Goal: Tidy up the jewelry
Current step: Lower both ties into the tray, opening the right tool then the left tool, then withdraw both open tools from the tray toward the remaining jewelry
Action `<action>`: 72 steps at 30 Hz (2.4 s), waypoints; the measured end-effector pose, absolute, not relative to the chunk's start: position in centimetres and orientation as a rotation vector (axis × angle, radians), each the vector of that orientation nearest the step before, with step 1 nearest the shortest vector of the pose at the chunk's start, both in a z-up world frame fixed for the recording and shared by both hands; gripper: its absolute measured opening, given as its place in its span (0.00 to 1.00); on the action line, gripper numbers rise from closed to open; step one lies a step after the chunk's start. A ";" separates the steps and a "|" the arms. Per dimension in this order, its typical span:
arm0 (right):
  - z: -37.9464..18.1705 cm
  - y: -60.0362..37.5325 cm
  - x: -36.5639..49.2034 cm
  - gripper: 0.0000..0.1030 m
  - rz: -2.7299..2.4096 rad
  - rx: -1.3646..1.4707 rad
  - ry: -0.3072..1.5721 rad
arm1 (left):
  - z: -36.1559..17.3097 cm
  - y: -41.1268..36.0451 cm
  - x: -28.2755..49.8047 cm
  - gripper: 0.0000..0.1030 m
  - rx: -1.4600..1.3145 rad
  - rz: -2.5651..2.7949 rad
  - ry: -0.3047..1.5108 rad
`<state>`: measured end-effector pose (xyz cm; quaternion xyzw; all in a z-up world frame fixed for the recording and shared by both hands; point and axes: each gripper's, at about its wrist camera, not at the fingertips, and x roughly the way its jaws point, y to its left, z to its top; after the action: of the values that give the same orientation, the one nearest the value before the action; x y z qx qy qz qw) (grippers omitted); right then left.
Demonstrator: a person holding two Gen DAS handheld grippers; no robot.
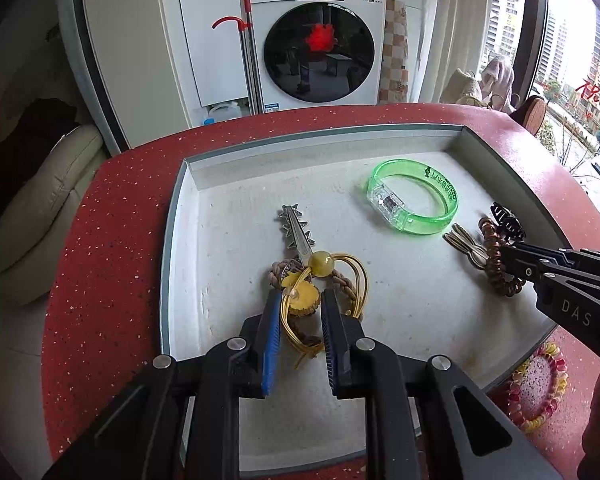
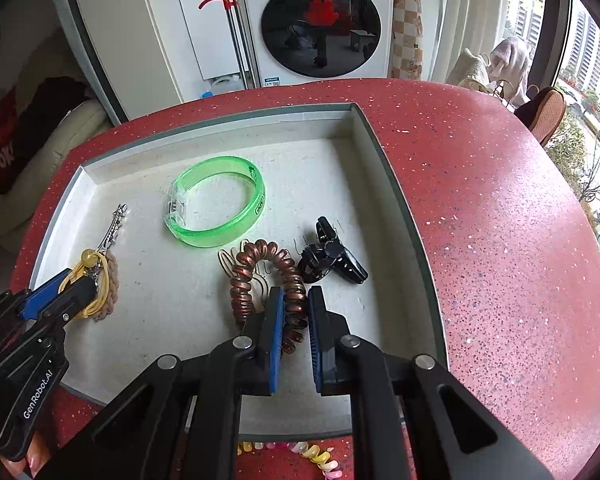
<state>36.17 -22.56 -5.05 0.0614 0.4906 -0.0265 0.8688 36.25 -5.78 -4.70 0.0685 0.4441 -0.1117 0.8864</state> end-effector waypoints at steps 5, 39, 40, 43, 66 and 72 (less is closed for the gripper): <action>-4.9 -22.3 36.2 0.13 -0.056 0.124 1.025 | -5.0 -5.6 36.4 0.36 0.147 -0.220 0.930; -2.1 -24.0 32.5 0.53 0.021 0.300 0.923 | -2.4 -5.4 35.0 0.69 0.134 -0.169 0.863; -2.1 -24.1 32.4 0.53 0.020 0.301 0.923 | -2.3 -5.3 34.9 1.00 0.127 -0.160 0.855; -1.9 -24.3 32.2 0.53 0.015 0.306 0.922 | -1.1 -5.0 34.1 1.00 0.117 -0.154 0.783; 0.4 -22.9 29.5 0.97 0.066 0.338 0.866 | 0.9 -1.7 30.7 1.00 0.076 -0.126 0.804; 1.2 -22.3 27.4 1.00 0.071 0.308 0.824 | 1.1 -1.0 28.3 1.00 0.061 -0.145 0.808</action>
<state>27.43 -22.32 1.17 0.1492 0.3987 0.0341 0.9042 28.29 -1.03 1.14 0.0296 0.3928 -0.0704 0.9164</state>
